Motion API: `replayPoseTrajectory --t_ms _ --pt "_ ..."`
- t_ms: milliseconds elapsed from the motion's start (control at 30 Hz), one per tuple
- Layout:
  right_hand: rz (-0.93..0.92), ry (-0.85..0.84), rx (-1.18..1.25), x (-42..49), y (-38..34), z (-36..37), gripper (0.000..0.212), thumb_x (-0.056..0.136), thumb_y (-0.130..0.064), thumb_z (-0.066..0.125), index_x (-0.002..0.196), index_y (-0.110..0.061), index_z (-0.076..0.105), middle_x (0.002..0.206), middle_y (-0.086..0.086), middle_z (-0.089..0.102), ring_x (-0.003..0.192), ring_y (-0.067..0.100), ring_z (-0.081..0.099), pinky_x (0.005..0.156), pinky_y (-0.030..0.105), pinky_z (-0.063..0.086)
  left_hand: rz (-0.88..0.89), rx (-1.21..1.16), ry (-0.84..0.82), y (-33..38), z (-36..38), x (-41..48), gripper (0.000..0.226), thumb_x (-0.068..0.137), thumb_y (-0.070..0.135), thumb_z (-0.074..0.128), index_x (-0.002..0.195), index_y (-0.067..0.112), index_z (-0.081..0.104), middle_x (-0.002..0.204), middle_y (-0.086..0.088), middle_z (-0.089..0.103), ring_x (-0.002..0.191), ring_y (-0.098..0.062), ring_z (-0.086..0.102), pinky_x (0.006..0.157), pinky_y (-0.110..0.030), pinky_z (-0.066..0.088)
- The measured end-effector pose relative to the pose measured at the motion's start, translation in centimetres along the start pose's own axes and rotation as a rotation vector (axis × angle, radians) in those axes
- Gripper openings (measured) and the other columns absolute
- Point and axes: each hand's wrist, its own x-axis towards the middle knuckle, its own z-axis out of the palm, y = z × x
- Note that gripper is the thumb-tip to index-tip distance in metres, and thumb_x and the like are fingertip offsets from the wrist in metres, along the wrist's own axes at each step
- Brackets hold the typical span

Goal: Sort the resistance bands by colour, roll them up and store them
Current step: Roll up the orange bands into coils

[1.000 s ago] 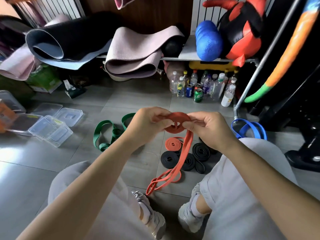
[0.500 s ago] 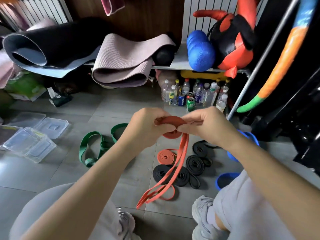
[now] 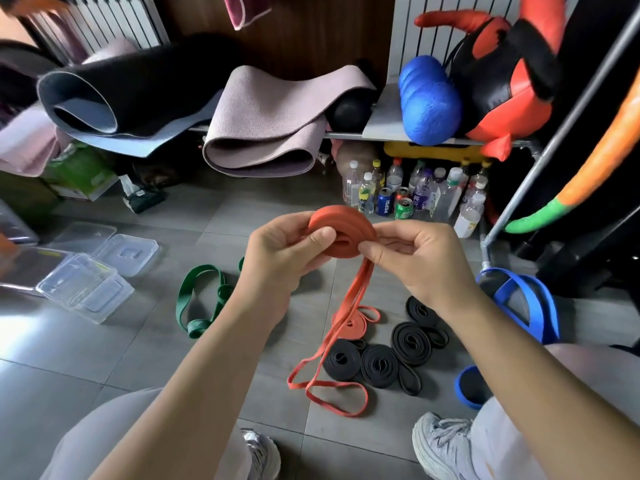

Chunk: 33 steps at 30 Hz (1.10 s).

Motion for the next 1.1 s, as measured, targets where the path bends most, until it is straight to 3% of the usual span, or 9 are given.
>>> replayPoseTrajectory --t_ms 233,367,467,533,667,733,833,933,1100 --pt "0.012 -0.024 -0.025 -0.6 0.5 -0.8 0.027 0.076 -0.002 0.073 0.084 -0.028 0.069 0.071 -0.017 0.071 0.069 0.001 0.067 0.069 0.012 0.051 -0.105 -0.043 -0.038 -0.7 1.1 -0.5 0.017 0.082 0.007 0.061 0.099 0.006 0.064 0.090 -0.011 0.072 0.087 -0.024 0.069 0.070 -0.025 0.056" --pt "0.024 -0.074 -0.195 -1.3 1.4 -1.0 0.028 0.075 -0.005 0.074 0.086 -0.031 0.070 0.077 -0.012 0.072 0.070 0.004 0.068 0.071 0.022 0.054 0.236 0.845 -0.037 -0.8 0.4 -0.5 0.035 0.083 0.012 0.068 0.116 0.021 0.059 0.108 0.006 0.064 0.095 -0.010 0.060 0.079 -0.024 0.050" --pt "0.010 -0.127 -0.331 -2.0 1.8 -1.0 0.022 0.076 -0.012 0.075 0.095 -0.023 0.074 0.082 -0.009 0.073 0.076 0.004 0.069 0.078 0.027 0.056 0.412 1.106 -0.148 -1.0 0.7 -1.4 0.030 0.085 0.017 0.065 0.115 0.021 0.063 0.104 0.007 0.065 0.085 -0.011 0.058 0.076 -0.022 0.046" --pt "0.014 -0.117 -0.298 -2.1 1.6 -1.0 0.024 0.075 -0.011 0.076 0.096 -0.024 0.073 0.084 -0.006 0.074 0.079 0.006 0.069 0.079 0.028 0.056 0.377 1.029 -0.135 -1.1 0.7 -1.6 0.020 0.084 0.014 0.065 0.102 0.021 0.068 0.092 0.007 0.068 0.080 -0.010 0.060 0.072 -0.020 0.047" --pt "0.046 -0.083 -0.079 -1.9 0.8 -1.5 0.028 0.070 -0.008 0.077 0.082 -0.032 0.069 0.076 -0.014 0.072 0.074 0.004 0.069 0.073 0.016 0.053 0.191 0.537 -0.030 -0.4 0.4 -1.4 0.027 0.080 0.001 0.068 0.085 0.027 0.067 0.084 0.004 0.069 0.076 -0.018 0.067 0.069 -0.027 0.054" --pt "0.056 -0.073 -0.018 -1.9 0.8 -1.3 0.024 0.068 -0.010 0.076 0.080 -0.029 0.069 0.070 -0.017 0.071 0.071 0.001 0.068 0.072 0.012 0.051 0.098 0.273 0.048 0.0 0.3 -1.4 0.026 0.081 -0.003 0.064 0.087 0.023 0.064 0.084 -0.003 0.068 0.072 -0.018 0.067 0.060 -0.023 0.055" --pt "0.044 -0.052 0.060 -1.9 0.7 -0.7 0.024 0.070 -0.004 0.074 0.080 -0.025 0.070 0.069 -0.017 0.071 0.069 0.000 0.068 0.069 0.010 0.050 0.014 -0.002 0.019 -0.2 0.2 -1.7 0.017 0.082 0.005 0.062 0.097 0.012 0.064 0.091 -0.010 0.070 0.084 -0.021 0.067 0.067 -0.026 0.057" --pt "0.028 -0.047 0.126 -1.9 0.6 -0.2 0.023 0.072 -0.001 0.072 0.081 -0.021 0.070 0.070 -0.015 0.072 0.069 0.001 0.068 0.068 0.011 0.050 -0.059 -0.166 -0.015 -0.9 0.3 -1.8 0.027 0.075 0.017 0.062 0.102 0.010 0.064 0.096 -0.010 0.071 0.091 -0.024 0.067 0.075 -0.030 0.058" --pt "0.044 -0.013 0.114 -1.7 1.1 0.2 0.022 0.074 -0.002 0.072 0.083 -0.022 0.070 0.071 -0.013 0.072 0.070 0.004 0.068 0.069 0.013 0.051 -0.192 -0.339 -0.104 -1.5 0.8 -2.1 0.023 0.083 0.013 0.055 0.104 0.007 0.061 0.095 -0.009 0.071 0.086 -0.017 0.069 0.075 -0.030 0.058"
